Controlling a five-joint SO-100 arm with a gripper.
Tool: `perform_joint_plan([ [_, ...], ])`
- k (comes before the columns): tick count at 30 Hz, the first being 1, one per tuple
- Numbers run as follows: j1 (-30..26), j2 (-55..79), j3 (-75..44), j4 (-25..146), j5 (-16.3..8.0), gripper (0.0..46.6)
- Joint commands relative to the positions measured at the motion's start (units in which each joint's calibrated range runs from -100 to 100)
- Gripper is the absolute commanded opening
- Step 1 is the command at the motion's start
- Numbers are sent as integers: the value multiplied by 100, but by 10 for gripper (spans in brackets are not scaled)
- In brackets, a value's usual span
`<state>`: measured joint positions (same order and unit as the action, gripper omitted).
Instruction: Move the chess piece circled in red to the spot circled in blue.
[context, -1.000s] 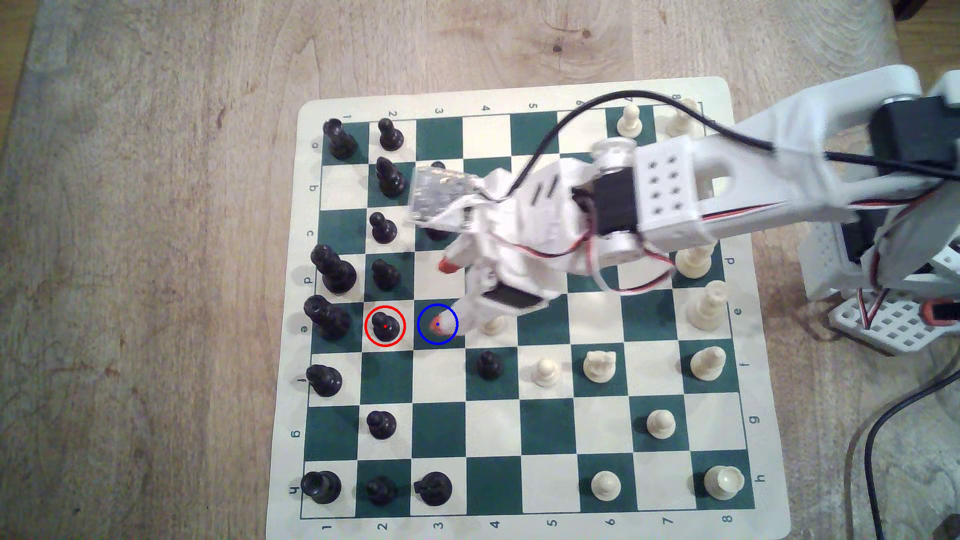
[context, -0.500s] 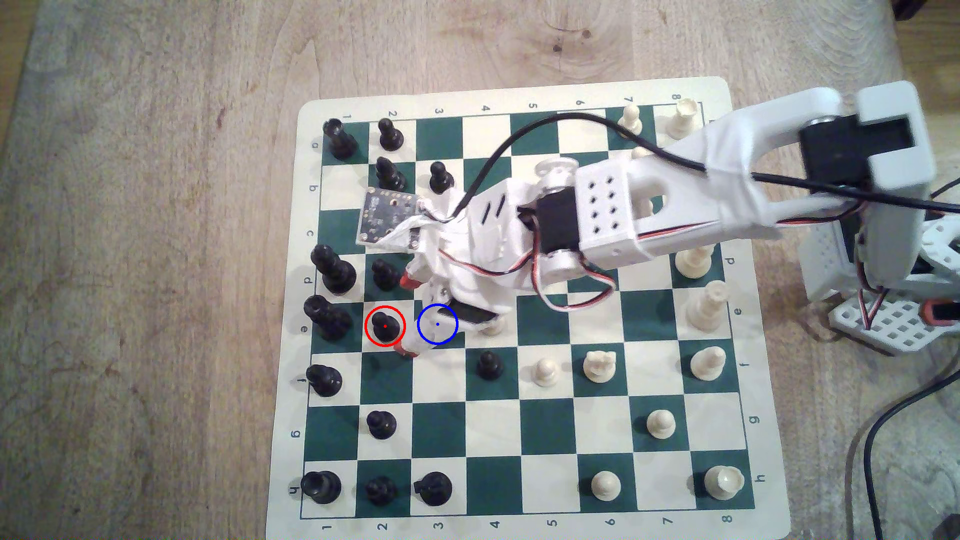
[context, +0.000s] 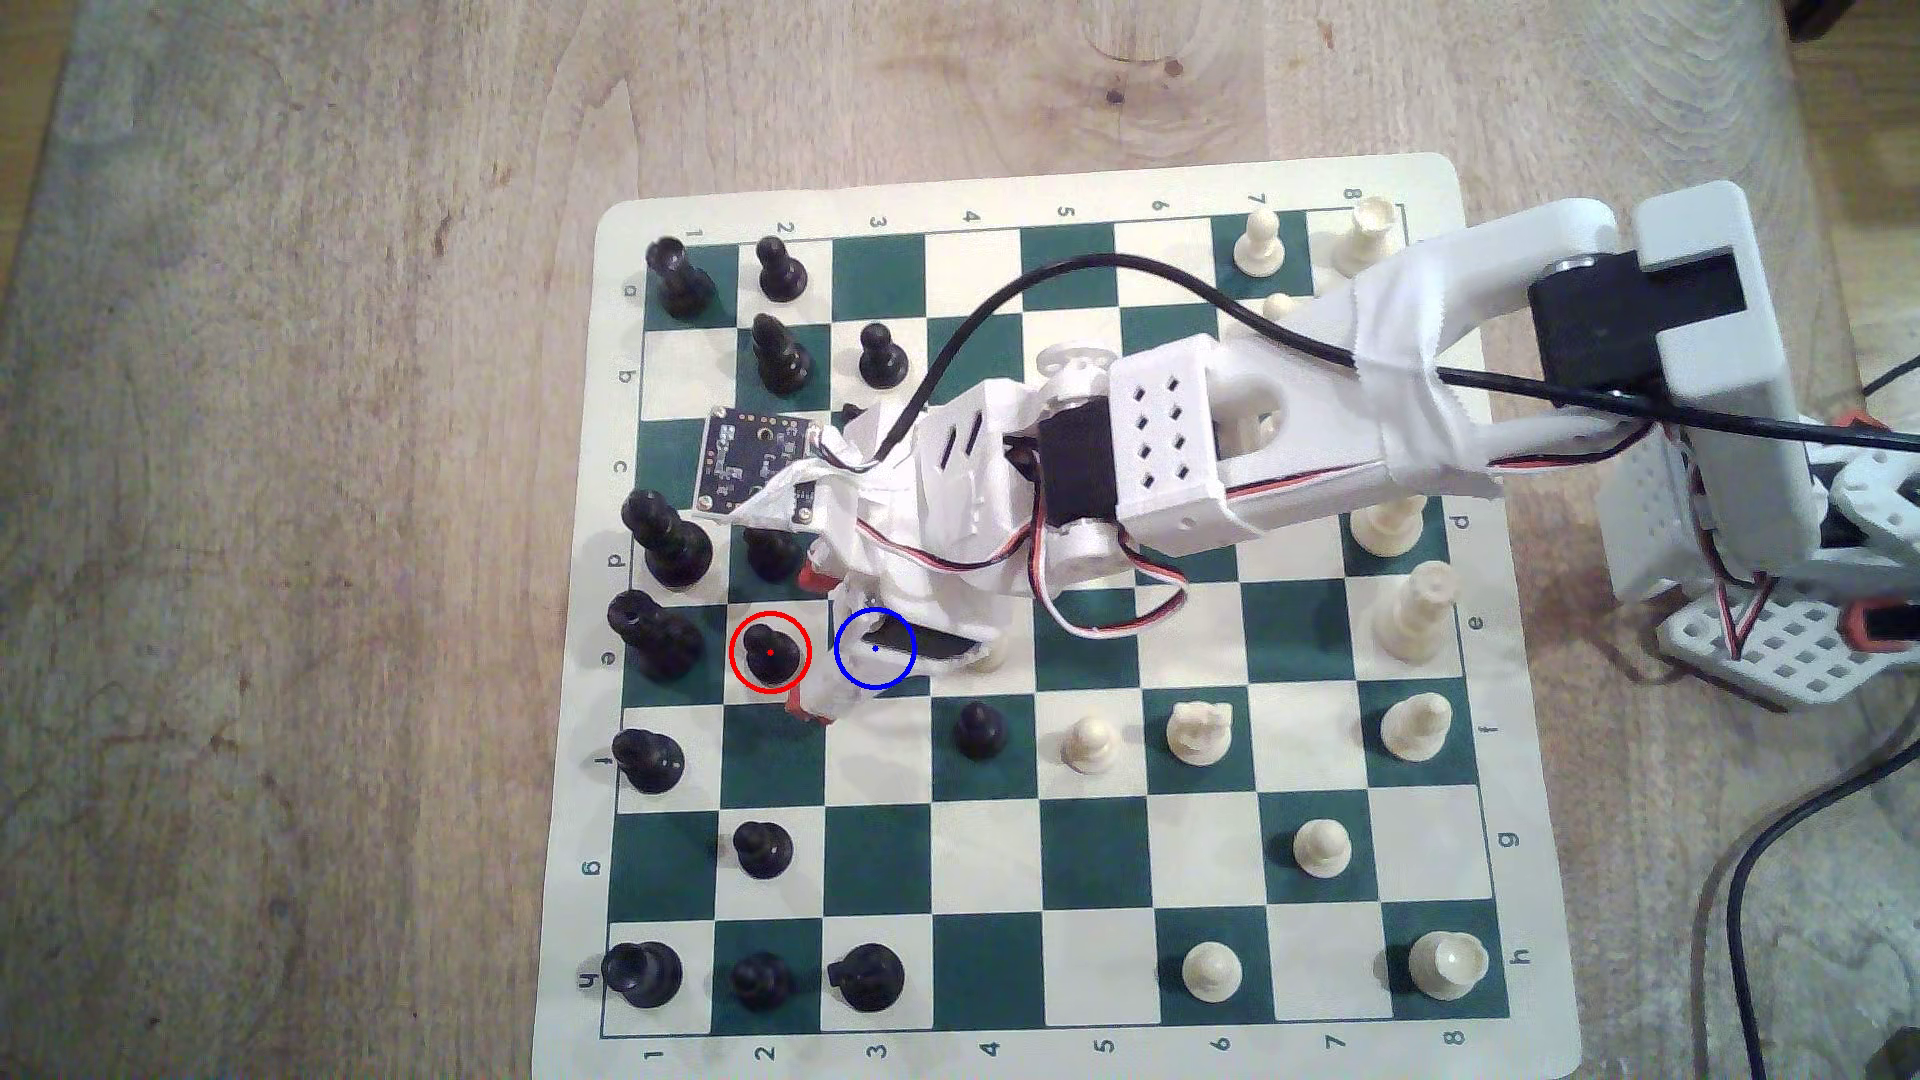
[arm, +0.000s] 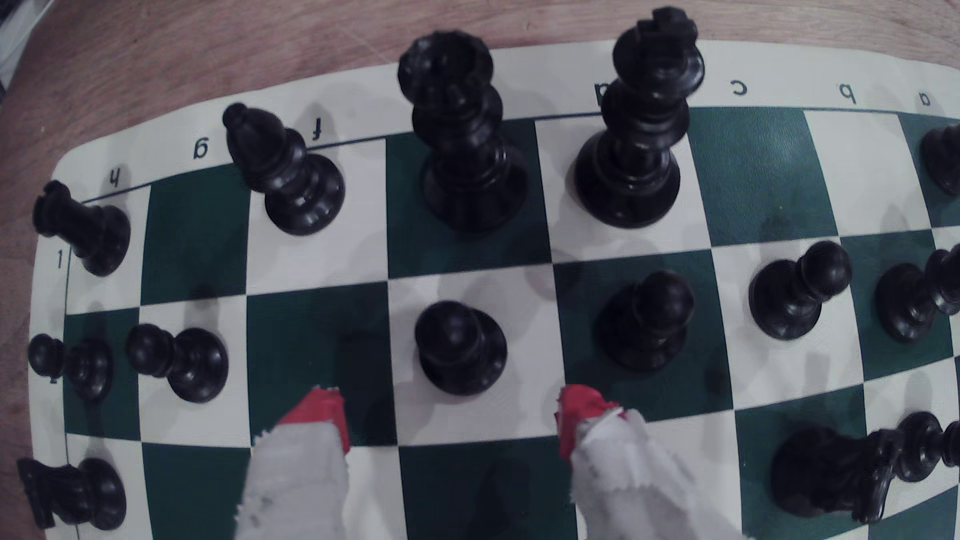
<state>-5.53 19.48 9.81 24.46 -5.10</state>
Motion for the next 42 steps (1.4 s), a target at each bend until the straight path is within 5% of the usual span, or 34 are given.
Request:
perform_joint_plan([
  [1,2,-89,-745,-104,24,222],
  [31,-123,369,-1189,-399,-15,179],
  [42,-147,386,-1198,-456,-20,97],
])
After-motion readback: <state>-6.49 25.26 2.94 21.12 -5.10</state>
